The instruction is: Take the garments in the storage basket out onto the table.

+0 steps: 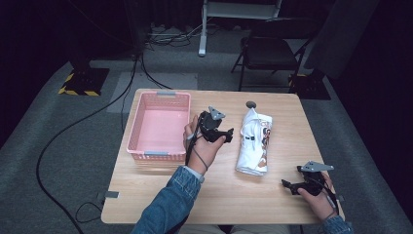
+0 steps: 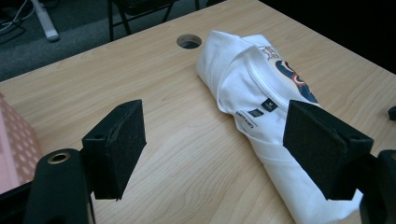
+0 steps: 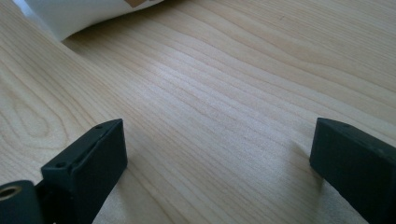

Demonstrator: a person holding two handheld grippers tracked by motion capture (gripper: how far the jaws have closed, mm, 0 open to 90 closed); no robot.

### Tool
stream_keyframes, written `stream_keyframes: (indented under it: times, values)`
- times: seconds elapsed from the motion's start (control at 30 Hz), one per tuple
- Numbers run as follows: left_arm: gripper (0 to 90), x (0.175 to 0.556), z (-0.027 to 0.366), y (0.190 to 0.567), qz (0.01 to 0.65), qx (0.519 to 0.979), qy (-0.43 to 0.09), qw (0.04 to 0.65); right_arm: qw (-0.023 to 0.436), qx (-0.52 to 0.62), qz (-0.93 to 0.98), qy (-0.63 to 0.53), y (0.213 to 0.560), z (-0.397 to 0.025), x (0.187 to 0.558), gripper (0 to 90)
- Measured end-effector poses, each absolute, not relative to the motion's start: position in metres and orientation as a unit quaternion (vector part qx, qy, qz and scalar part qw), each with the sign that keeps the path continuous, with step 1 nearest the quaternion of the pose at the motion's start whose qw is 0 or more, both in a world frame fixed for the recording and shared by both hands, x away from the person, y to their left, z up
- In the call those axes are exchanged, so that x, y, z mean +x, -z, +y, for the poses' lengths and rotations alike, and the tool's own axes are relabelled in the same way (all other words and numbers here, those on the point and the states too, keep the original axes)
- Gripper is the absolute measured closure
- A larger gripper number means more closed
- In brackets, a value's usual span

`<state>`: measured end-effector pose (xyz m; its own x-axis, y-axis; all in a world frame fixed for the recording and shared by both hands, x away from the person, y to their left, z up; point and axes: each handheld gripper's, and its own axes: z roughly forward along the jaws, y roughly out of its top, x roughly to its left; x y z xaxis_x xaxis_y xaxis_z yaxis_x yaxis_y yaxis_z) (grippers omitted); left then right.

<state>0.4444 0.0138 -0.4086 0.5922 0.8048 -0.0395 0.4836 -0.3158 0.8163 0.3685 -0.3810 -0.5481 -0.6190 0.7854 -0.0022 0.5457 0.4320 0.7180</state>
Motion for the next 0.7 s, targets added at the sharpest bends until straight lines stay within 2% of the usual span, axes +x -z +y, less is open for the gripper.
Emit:
stream_keyframes:
  times: [0.7]
  values:
    - [20.6,0.430,0.056,0.398,0.411,0.780,-0.210,0.422,0.171,0.402,0.829,-0.350,0.548,-0.381,0.369,3.9]
